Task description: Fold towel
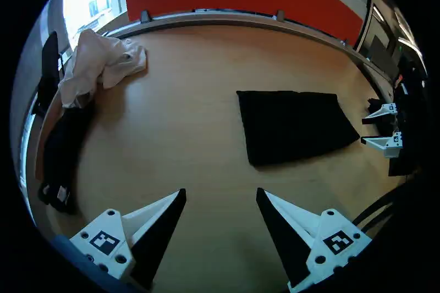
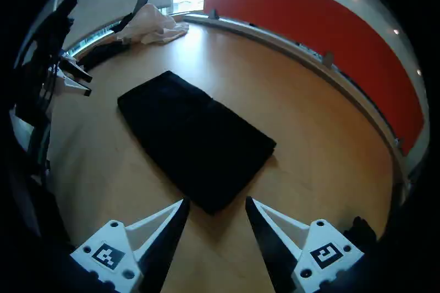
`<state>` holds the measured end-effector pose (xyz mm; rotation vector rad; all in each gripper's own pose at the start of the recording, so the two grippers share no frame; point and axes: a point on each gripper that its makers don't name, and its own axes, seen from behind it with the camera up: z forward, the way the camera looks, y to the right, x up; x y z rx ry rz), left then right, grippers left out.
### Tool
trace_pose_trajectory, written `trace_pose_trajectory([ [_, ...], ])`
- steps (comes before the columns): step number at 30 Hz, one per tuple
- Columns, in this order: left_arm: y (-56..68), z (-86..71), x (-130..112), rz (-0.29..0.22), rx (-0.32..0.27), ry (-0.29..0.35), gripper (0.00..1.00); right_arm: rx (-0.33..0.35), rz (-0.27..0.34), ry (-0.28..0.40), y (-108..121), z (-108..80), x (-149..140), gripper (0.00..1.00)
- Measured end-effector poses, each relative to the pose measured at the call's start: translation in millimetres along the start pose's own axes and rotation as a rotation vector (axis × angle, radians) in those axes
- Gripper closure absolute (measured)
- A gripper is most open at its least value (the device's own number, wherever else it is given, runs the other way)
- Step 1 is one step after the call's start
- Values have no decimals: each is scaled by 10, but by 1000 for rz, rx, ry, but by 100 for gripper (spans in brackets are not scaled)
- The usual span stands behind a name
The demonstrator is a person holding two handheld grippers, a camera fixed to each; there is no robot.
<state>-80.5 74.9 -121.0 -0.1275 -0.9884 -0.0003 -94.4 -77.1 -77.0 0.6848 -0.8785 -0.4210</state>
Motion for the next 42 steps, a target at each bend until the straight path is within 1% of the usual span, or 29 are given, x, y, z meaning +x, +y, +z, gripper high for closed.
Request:
trace_pose_trajectory([
  [2, -40, -23, -23, -6, 6, -1, 5, 14, -8, -20, -9, 22, -57, 33],
  [5, -93, -46, -62, -13, 12, -3, 5, 32, -13, -42, -23, 51, -121, 48],
  [7, -117, -55, -82, -16, 16, -4, 5, 42, -12, -50, -33, 71, -143, 55],
  [9, -136, -61, -99, -18, 18, -6, 5, 50, -9, -56, -41, 89, -155, 57],
  [14, -149, -65, -117, -20, 17, -7, 5, 64, -11, -58, -60, 117, -157, 57],
  [15, -149, -66, -116, -20, 17, -7, 5, 67, -12, -60, -65, 124, -160, 59],
  [20, -152, -72, -109, -19, 17, -4, 5, 71, -19, -61, -72, 164, -168, 75],
  [22, -156, -71, -111, -18, 18, -5, 5, 72, -16, -56, -76, 174, -157, 78],
  [26, -162, -70, -119, -17, 19, -6, 5, 67, -10, -48, -71, 187, -141, 91],
  [27, -162, -70, -121, -17, 19, -7, 5, 66, -8, -47, -69, 189, -139, 93],
  [32, -159, -71, -123, -15, 20, -8, 5, 57, -4, -37, -58, 177, -103, 93],
  [35, -158, -69, -116, -14, 20, -8, 5, 37, -10, -24, -20, 140, -39, 93],
  [38, -153, -69, -93, -15, 19, -6, 5, 19, -22, 0, 19, 62, 83, 93],
  [42, -143, -73, -49, -17, 17, 1, 5, -10, -42, 45, 87, -73, 315, 93],
])
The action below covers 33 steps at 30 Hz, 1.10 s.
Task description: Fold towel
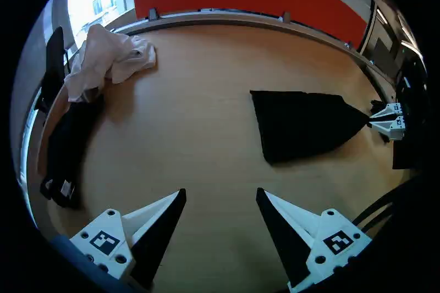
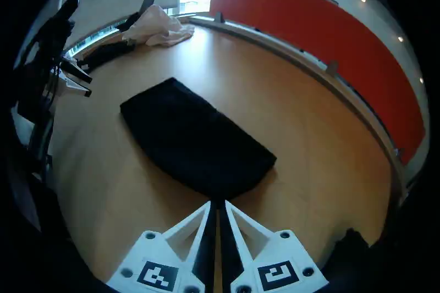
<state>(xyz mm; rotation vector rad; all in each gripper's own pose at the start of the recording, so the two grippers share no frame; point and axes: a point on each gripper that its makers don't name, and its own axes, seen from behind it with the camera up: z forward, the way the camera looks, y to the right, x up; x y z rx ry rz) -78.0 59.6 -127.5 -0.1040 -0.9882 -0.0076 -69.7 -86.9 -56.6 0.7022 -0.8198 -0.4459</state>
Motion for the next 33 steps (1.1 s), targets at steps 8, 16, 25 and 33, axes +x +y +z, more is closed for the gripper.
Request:
trace_pose_trajectory([
  [8, 56, -19, 104, 4, -9, 15, 5, -62, -60, 76, 211, -279, 438, 93],
  [16, 102, -51, 158, 8, -15, 28, 5, -104, -97, 98, 397, -509, 593, 93],
  [25, 122, -80, 205, 10, -19, 37, 5, -126, -106, 105, 488, -672, 614, 93],
  [33, 133, -83, 201, 9, -21, 37, 6, -117, -115, 110, 449, -681, 629, 93],
])
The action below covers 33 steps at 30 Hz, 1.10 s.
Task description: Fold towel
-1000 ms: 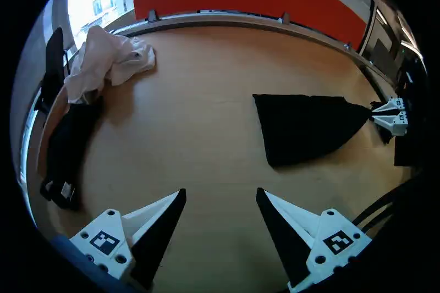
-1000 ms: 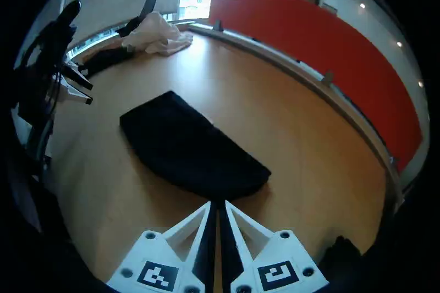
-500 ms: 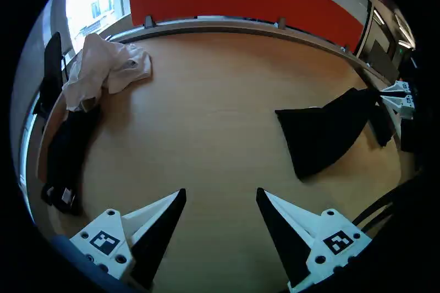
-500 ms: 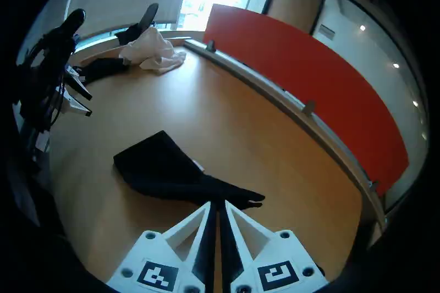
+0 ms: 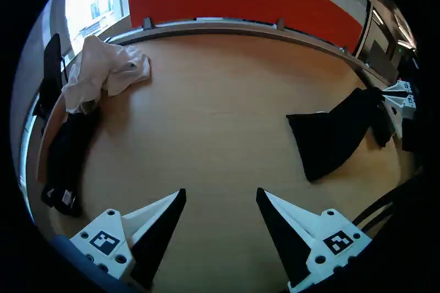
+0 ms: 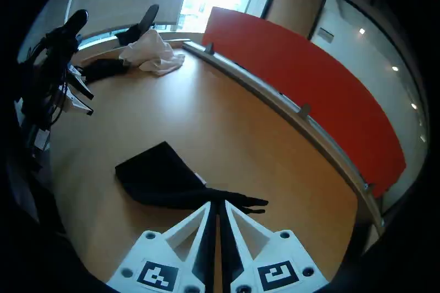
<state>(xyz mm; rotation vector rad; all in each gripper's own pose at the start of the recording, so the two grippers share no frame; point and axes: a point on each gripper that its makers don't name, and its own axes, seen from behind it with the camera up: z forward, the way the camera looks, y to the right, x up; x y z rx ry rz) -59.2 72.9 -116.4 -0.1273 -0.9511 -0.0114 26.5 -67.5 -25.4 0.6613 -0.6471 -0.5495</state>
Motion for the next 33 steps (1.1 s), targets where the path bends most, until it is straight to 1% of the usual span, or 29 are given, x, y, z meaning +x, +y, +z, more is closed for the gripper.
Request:
trace_pose_trajectory([
  [7, 12, -10, 3, -6, -3, 3, 5, 27, -15, 9, -104, 25, 62, 94],
  [13, 49, -21, 20, -9, -9, 10, 6, 64, -38, 13, -270, 90, 134, 94],
  [16, 73, -29, 29, -11, -13, 14, 6, 92, -52, 14, -401, 145, 173, 94],
  [23, 95, -50, 16, -18, -18, 17, 5, 177, -93, 8, -798, 309, 229, 94],
  [28, 59, -82, -17, -26, -12, 17, 5, 227, -114, 0, -1020, 416, 247, 94],
  [33, -5, -130, -47, -40, -2, 21, 5, 272, -132, -9, -1202, 521, 260, 94],
])
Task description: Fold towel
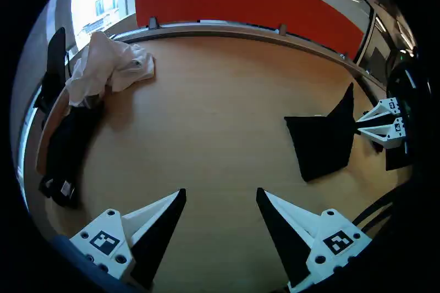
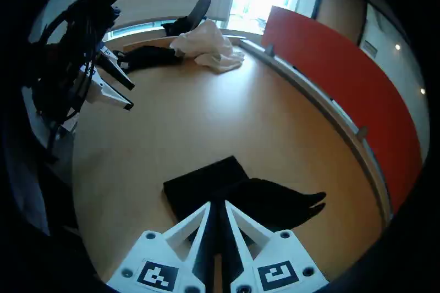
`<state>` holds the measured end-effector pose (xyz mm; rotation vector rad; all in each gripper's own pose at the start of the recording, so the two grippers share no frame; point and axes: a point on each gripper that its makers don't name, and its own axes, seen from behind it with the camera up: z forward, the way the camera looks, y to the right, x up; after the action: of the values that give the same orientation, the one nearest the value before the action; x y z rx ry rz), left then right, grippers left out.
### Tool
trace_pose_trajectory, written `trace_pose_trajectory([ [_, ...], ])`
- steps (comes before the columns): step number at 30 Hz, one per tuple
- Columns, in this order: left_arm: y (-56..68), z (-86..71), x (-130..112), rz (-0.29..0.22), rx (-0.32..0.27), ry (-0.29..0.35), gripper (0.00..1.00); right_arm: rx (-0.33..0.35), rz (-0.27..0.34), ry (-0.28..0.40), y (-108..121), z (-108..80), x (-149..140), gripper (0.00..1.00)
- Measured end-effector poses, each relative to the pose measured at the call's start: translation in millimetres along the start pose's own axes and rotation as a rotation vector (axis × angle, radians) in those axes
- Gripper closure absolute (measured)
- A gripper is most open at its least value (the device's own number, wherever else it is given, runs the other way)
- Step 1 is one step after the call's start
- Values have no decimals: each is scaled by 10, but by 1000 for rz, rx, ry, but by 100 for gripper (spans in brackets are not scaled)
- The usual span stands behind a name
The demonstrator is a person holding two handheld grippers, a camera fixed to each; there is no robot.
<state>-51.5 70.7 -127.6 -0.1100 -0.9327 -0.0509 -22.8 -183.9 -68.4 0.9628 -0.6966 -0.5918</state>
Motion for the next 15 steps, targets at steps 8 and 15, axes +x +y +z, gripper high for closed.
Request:
trace_pose_trajectory([
  [8, -148, -77, -59, -24, 26, 5, 6, 56, -12, -19, -186, 238, -7, 94],
  [15, -226, -99, -107, -44, 39, 2, 6, 65, 19, -58, -215, 334, -133, 41],
])
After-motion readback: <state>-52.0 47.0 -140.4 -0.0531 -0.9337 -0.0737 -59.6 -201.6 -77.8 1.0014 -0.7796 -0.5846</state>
